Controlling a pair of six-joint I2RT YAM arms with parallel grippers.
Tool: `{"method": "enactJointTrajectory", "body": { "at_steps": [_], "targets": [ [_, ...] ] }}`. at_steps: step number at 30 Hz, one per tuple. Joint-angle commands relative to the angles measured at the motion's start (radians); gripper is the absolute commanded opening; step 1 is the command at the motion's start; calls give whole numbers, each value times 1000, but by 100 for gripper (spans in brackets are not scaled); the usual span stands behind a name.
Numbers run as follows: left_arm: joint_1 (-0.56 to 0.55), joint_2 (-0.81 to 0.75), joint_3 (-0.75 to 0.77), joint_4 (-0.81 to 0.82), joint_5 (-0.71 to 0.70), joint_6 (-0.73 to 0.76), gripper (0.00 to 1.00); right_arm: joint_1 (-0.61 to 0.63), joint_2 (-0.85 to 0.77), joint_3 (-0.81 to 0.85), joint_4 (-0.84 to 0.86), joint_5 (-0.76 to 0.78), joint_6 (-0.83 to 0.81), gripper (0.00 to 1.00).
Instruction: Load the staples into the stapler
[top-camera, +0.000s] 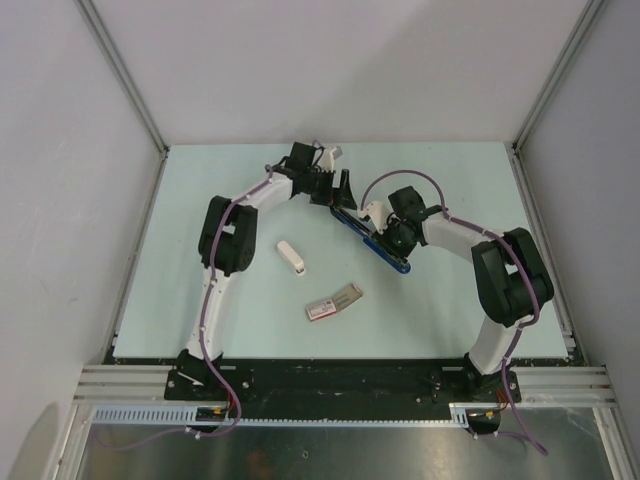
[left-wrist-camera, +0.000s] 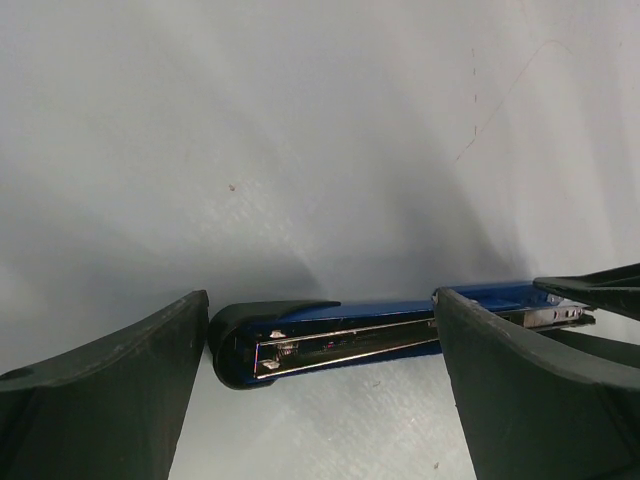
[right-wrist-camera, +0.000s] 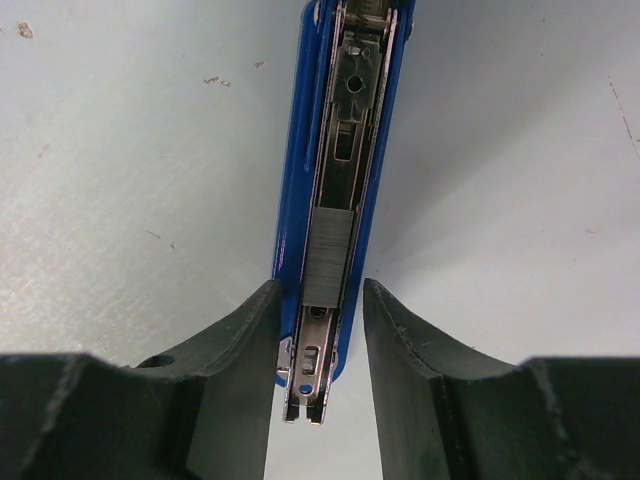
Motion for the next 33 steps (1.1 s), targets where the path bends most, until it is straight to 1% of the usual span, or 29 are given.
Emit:
{"method": "enactJointTrajectory", "body": {
  "at_steps": [1,13,24,33],
  "targets": [
    [-11,-80,-42,-5,-29,-55,100,-4,36,14,1,34,-8,43],
    [-8,-135,-84,-5,-108,-34,99,-4,40,14,-1,31,-10,43],
    [-10,-128,-66,-4,-16,-78,99,-5,44,13,-1,33,-9,43],
    [-14,-165,-67,-4,28,-108,99,-4,54,14,-3,27,-10,42]
  ]
}}
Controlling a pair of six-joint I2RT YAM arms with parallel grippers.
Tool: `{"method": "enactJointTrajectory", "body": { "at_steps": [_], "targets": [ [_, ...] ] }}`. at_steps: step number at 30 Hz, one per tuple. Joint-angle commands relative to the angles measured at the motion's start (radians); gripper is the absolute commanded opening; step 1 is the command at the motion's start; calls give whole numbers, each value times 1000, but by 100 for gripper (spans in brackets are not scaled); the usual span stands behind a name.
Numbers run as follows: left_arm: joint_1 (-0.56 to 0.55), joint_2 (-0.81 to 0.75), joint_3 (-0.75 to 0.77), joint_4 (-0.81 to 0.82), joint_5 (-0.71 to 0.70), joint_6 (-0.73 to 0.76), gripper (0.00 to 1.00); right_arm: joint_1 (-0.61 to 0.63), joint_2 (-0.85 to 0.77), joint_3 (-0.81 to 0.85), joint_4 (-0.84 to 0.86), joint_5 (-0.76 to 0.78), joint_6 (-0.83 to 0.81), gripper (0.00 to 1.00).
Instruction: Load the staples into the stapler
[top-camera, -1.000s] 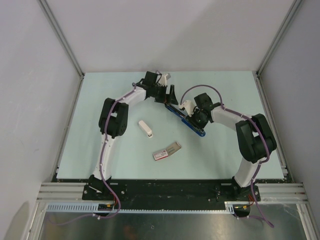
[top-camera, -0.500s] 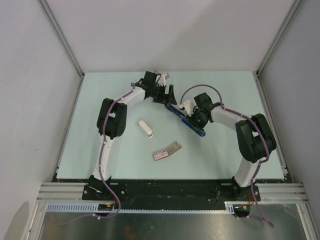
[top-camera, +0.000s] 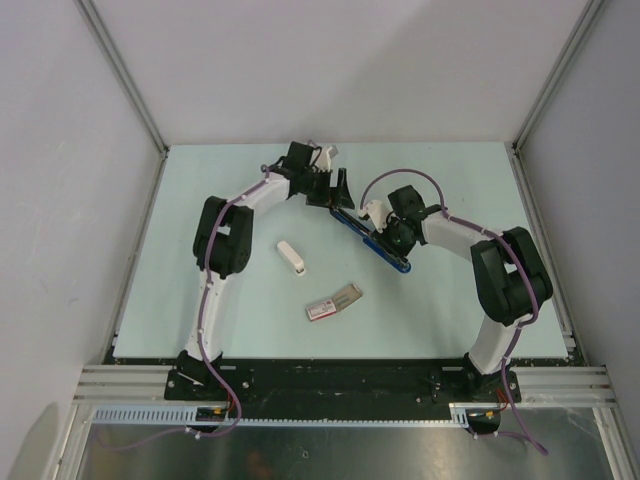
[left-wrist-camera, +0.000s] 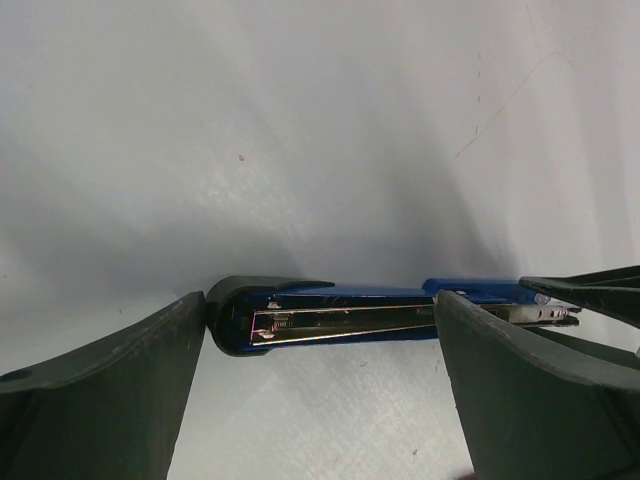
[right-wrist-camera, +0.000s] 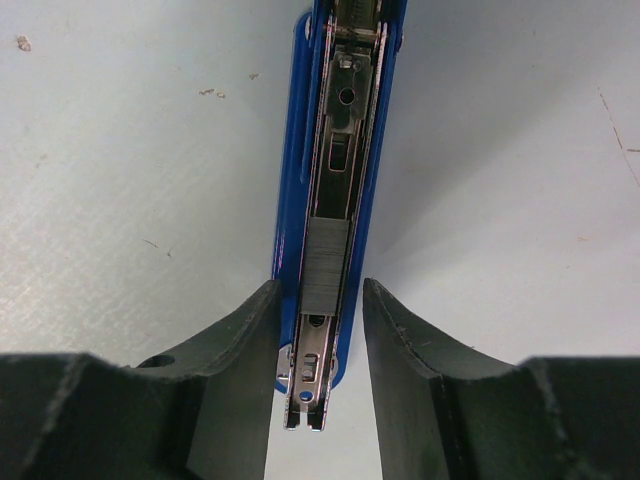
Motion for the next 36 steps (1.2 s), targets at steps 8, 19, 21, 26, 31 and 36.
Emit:
{"method": "enactJointTrajectory", "body": {
  "at_steps": [8,19,21,26,31,36],
  "targets": [
    [-24,-144,10,-5,116,-70,100,-2,59,5,-10,31,-12,42],
    [-40,-176,-6,-6,135,-81,100,-19,70,5,3,1,2,41],
    [-44,-179,-8,-6,139,-84,100,-21,73,5,4,0,2,41],
    [-52,-191,-14,-6,143,-85,100,-41,69,5,11,-31,11,41],
    [-55,-202,-18,-6,148,-87,99,-79,69,4,19,-75,30,40],
    [-61,-206,-24,-5,158,-92,99,-87,55,4,19,-90,35,40]
  ]
}}
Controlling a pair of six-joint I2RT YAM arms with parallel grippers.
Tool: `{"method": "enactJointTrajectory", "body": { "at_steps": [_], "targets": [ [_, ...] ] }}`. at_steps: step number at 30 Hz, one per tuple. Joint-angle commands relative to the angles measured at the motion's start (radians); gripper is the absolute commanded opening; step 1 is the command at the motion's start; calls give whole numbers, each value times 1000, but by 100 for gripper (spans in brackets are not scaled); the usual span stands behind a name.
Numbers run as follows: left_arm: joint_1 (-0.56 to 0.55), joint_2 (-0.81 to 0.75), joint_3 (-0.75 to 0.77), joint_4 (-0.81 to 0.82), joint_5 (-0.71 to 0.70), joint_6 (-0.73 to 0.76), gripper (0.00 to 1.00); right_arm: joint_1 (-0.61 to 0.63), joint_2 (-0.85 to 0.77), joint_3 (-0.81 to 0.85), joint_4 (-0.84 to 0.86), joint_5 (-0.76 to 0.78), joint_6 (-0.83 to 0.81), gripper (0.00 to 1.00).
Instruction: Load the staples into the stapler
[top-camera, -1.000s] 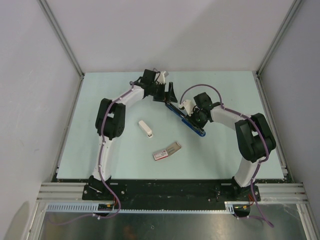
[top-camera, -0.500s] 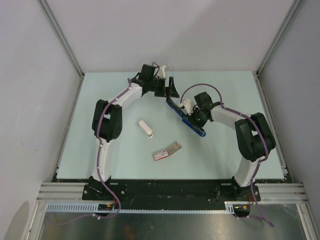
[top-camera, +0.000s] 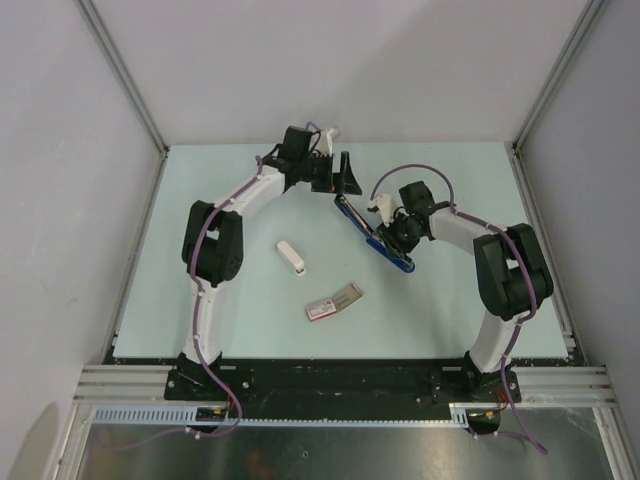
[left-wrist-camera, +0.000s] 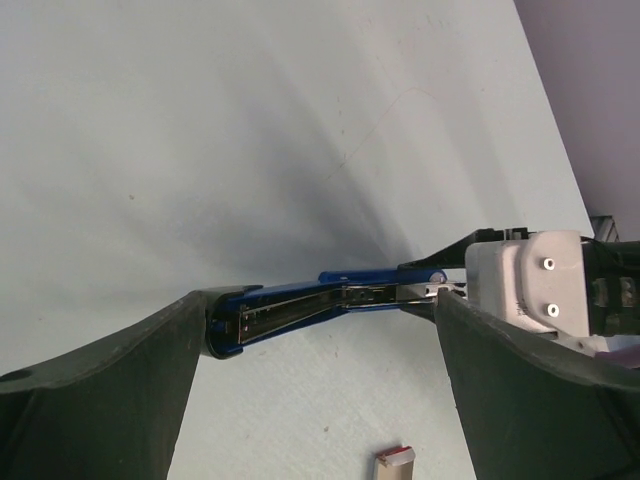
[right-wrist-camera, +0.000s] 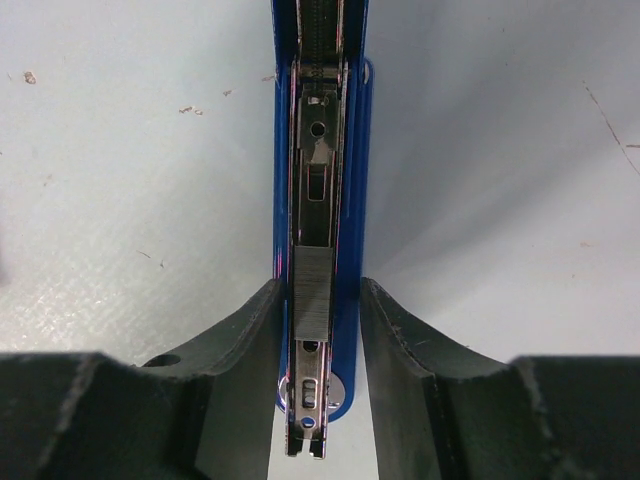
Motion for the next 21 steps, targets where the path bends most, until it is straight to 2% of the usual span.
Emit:
{"method": "enactJointTrajectory", "body": {
  "at_steps": [1,21],
  "targets": [
    [-44,-67,-14,-19,93,-42,99,-15,28,-9,-2,32,-6,40],
    [-112,-126,-23,-20,118,-67,100,-18,37,-9,4,43,-1,40]
  ]
}}
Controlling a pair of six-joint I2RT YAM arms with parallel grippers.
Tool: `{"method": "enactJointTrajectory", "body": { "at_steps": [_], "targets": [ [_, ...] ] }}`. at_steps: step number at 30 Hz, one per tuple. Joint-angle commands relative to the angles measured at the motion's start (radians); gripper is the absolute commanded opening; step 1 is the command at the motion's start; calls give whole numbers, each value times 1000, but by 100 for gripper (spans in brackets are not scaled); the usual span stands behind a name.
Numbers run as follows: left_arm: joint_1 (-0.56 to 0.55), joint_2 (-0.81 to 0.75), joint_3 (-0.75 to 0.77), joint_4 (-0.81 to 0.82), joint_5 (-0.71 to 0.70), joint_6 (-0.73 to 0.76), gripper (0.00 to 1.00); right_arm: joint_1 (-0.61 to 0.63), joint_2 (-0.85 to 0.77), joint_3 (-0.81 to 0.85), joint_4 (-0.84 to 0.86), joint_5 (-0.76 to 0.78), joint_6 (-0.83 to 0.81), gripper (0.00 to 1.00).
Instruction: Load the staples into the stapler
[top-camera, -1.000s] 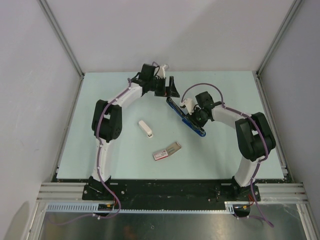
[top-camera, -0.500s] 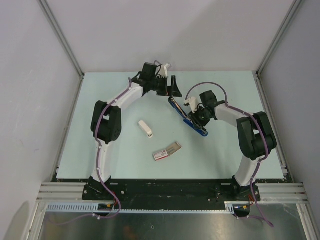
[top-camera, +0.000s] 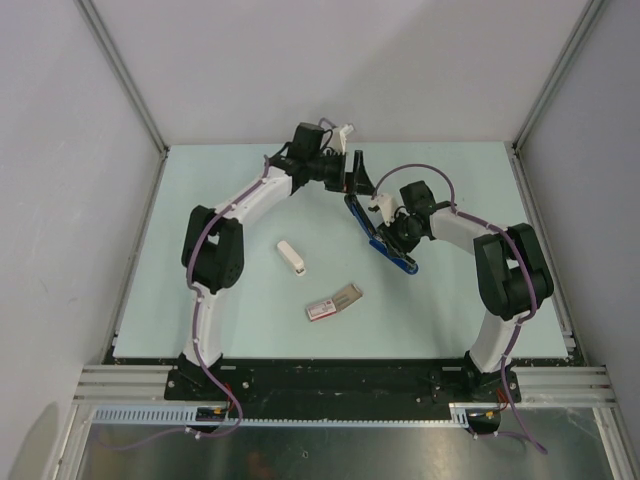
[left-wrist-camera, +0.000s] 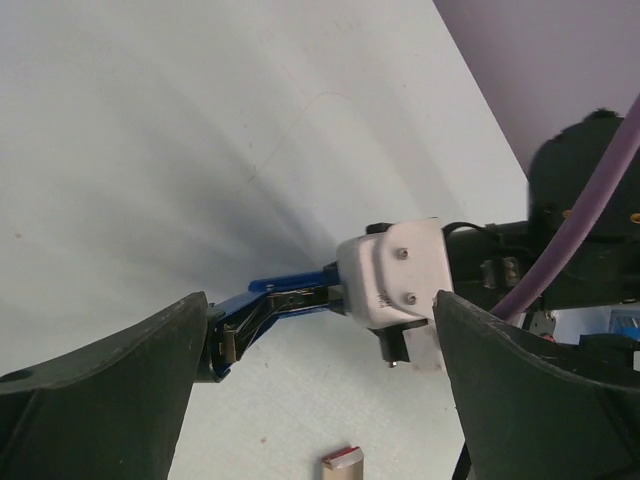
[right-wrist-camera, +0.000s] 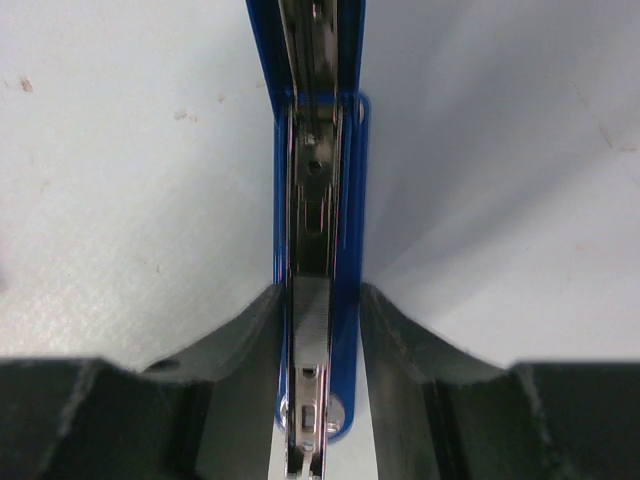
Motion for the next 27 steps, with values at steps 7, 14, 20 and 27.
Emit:
{"method": "enactJointTrajectory", "body": {
  "at_steps": [7,14,20,27],
  "targets": [
    [-68,-95,-31,-39,79,-47,99,-10,36,-9,2,50,-8,40],
    [-83,-112,-31,-39,65,-44,99,-21,24,-8,-5,32,-13,40],
    [-80,-122,-3,-40,34,-31,99,-34,13,-9,-14,12,-18,40],
    [-57,-123,51,-41,28,-34,100,-34,15,-15,-11,9,-25,40]
  ]
}}
